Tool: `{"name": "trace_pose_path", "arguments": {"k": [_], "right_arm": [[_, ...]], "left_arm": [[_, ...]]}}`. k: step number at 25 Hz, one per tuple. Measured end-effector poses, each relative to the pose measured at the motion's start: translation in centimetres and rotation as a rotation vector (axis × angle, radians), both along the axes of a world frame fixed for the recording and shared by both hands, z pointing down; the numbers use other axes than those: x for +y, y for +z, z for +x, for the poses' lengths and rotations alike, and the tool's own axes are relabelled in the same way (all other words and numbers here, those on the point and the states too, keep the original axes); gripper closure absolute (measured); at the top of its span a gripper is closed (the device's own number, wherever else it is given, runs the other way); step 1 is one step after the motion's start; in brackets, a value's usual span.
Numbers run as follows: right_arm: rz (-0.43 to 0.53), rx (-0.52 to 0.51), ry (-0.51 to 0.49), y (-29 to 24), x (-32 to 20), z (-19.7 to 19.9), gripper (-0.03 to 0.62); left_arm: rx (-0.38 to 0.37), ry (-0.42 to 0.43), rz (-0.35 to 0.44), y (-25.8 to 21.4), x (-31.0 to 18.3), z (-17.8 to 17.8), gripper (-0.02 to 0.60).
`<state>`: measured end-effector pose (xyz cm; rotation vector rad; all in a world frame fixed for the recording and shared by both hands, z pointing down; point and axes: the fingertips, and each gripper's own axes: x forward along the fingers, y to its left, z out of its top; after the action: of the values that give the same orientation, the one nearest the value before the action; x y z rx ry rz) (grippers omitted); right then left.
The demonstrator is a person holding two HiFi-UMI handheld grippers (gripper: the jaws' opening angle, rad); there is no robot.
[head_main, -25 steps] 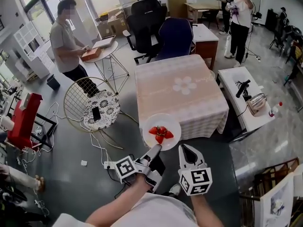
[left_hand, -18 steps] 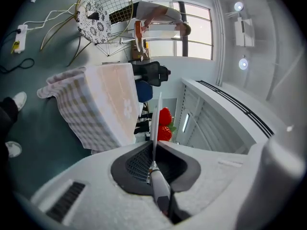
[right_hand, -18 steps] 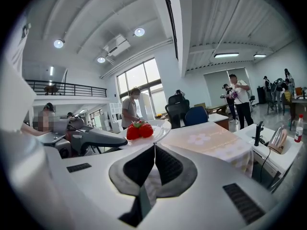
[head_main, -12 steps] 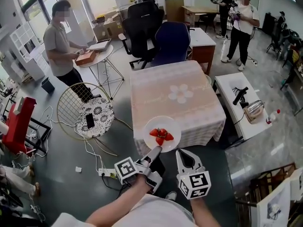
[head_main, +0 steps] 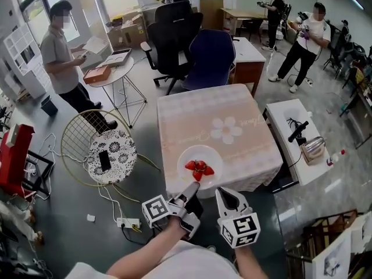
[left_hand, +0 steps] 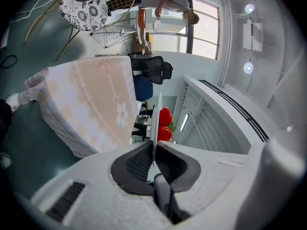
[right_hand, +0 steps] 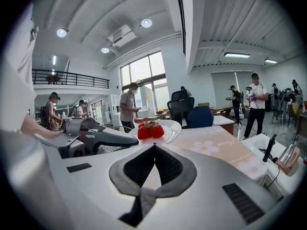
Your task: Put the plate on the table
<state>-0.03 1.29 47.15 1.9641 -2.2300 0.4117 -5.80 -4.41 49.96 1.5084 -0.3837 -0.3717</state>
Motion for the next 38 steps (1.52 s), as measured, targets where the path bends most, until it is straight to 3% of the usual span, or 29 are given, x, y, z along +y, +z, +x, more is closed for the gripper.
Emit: {"name": "trace_pose_path", "arguments": {"k": [11,19,24,29,38], "right_arm": [[-0.076,0.025,-0.085,-0.6,-10.4,-3.3,0.591],[-0.083,-0.013,-0.100,-0.9,-14.2,-3.5,0.591],[-0.086,-0.049,-0.122,-0.4,-14.9,-2.3,0.591],[-0.035,-0.081,-0.244,-0.2,-15.8,-1.0,0.592],[-0.020,-0.154,-0.415,0.4,-18.1,5.0,0.592]], "left_arm": [[0.029,0.011,-0.011,-0.5,-10.3,-1.9,0.563],[0.036,0.036,-0.038,0.7,-14.0,-1.8,0.563],[0.036,0.051,-0.054,1.5,-14.9,-0.4,0.563],[0.015,0.039,-0.047,1.9,-15.8,1.2,0.563],[-0.031,-0.043,-0.052,3.1,-17.7,6.0,0.563]]}}
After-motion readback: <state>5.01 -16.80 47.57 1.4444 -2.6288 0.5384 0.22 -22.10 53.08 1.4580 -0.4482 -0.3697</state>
